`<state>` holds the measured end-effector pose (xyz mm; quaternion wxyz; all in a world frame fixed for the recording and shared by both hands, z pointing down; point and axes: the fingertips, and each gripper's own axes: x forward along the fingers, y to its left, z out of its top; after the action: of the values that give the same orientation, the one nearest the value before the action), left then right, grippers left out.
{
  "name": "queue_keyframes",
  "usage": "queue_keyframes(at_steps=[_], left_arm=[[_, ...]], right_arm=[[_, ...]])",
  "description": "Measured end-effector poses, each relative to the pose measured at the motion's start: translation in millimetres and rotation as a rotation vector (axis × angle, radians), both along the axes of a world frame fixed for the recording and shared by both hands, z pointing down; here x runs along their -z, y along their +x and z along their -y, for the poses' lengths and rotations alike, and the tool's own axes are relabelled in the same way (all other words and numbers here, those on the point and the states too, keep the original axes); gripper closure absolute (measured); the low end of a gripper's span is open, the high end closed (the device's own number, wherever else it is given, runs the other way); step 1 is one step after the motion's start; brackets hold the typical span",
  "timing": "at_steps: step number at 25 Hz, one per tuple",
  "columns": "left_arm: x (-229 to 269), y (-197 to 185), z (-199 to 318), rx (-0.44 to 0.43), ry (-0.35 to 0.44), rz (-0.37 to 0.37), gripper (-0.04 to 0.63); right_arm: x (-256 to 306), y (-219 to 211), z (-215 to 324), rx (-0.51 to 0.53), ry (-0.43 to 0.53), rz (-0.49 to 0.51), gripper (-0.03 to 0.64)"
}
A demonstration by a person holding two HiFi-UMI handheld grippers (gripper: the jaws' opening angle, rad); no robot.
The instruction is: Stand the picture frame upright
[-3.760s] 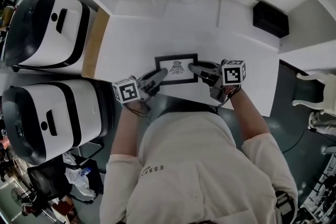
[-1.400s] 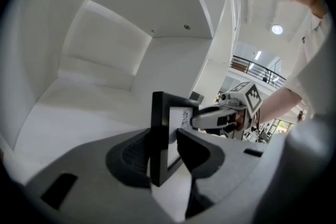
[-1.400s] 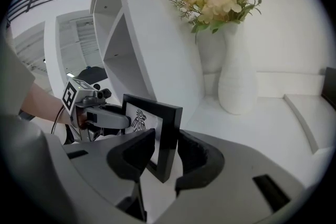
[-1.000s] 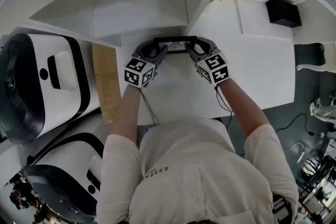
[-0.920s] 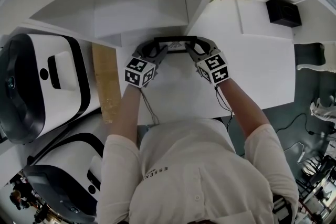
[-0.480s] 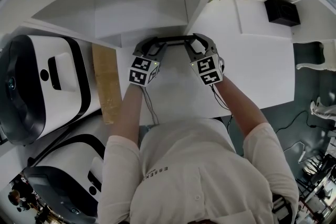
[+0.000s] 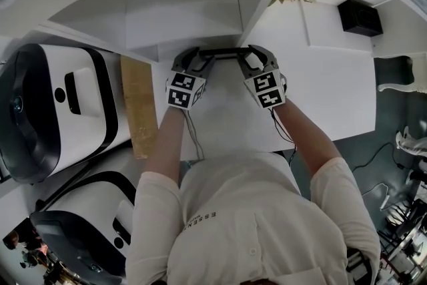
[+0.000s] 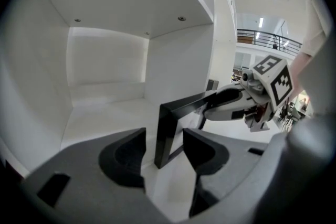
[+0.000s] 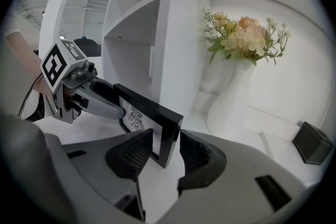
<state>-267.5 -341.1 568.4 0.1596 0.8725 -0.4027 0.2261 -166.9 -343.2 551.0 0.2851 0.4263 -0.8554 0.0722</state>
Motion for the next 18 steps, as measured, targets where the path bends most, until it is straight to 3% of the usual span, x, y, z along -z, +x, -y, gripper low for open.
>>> queue_keyframes(at_steps=[10,14,18], left_arm=[[16.3,-12.6,-20.5,0.064,0.001,-0.097,0.385],[36.0,-14.4,-41.5,0.068,0.052,-0.098,0.385],[69.2,-15.1,-68.0,0.080,0.124,-0.152,0.396]], right_arm=[[23.1,14.8,-17.3,-0.093,0.041,0.079,0.453],[34.1,22.2,-32.6,-0.139,0.045,0.099,0.453],[55.9,27.6,-53.5,-0.164,0.051,0.163,0.462]])
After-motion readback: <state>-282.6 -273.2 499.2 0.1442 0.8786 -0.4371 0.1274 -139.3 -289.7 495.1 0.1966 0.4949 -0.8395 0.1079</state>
